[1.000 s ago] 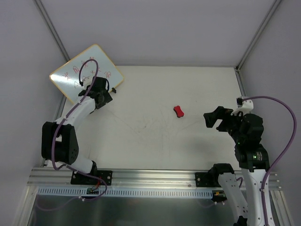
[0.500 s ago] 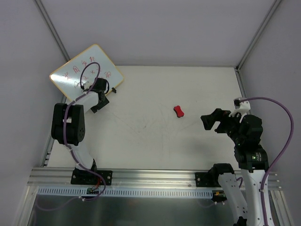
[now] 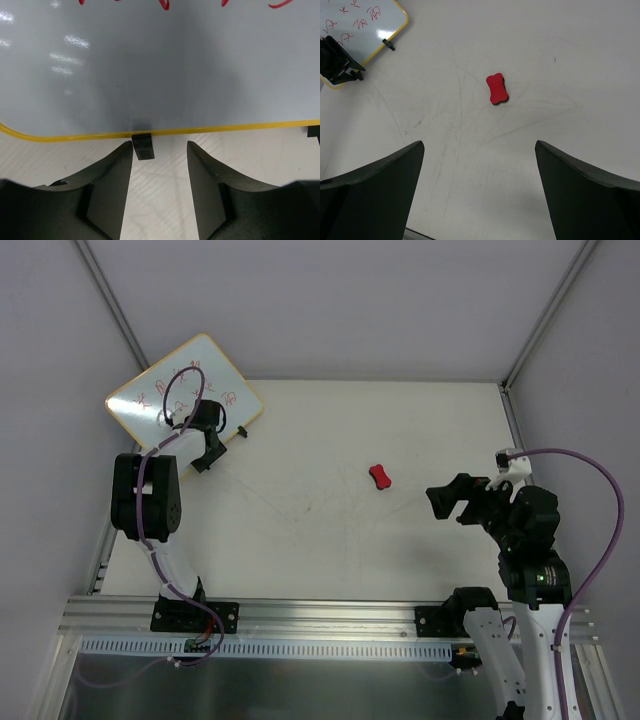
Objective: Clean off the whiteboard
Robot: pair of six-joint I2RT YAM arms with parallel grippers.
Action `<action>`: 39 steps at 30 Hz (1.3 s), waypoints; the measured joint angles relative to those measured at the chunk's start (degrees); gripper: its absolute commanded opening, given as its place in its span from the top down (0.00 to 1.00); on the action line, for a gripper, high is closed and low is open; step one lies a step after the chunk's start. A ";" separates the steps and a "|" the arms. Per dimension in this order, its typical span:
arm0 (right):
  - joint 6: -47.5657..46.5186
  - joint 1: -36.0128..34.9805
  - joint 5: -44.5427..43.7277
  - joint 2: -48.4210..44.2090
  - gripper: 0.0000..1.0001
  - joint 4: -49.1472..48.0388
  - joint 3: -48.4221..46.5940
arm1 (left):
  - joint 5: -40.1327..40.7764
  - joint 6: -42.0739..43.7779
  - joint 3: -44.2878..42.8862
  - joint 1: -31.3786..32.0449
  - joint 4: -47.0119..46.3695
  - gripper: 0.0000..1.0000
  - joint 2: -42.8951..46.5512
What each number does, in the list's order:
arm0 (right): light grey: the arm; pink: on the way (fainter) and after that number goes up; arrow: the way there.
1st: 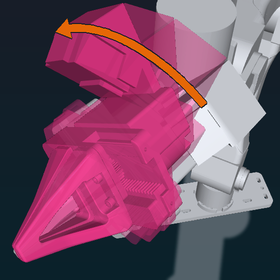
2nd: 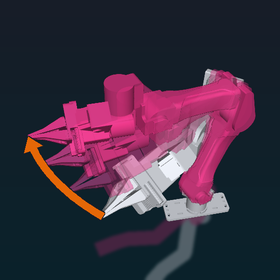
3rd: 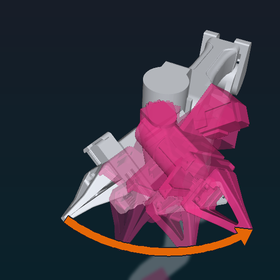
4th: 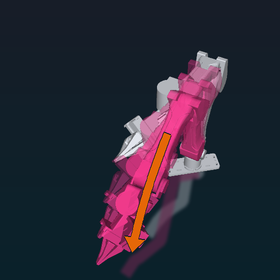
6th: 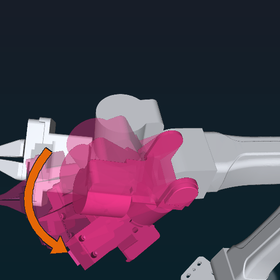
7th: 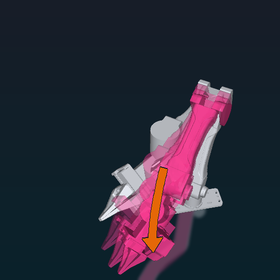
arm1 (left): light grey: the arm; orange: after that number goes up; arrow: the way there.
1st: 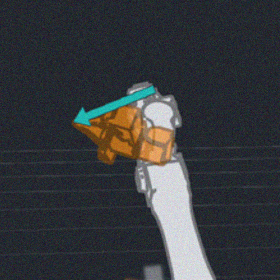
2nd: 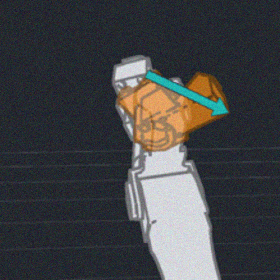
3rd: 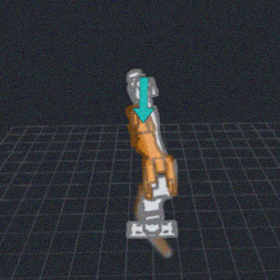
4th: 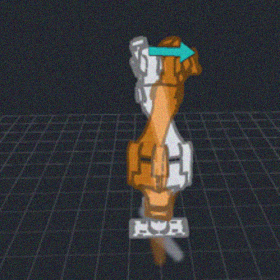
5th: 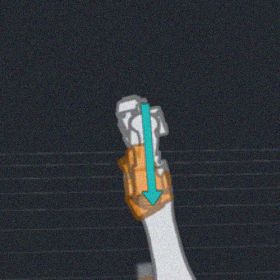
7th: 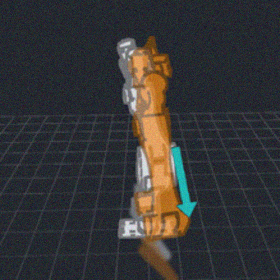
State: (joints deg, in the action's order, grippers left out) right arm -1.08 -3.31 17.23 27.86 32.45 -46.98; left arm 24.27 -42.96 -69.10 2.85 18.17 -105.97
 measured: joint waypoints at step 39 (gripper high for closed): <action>-0.94 -0.04 -0.04 -1.05 0.01 0.48 1.05 | -1.07 -11.69 4.11 8.83 -0.66 0.63 1.62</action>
State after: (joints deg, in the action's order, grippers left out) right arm -2.02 -3.36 17.19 26.81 32.93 -45.93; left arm 23.20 -54.65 -64.99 11.68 17.52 -104.36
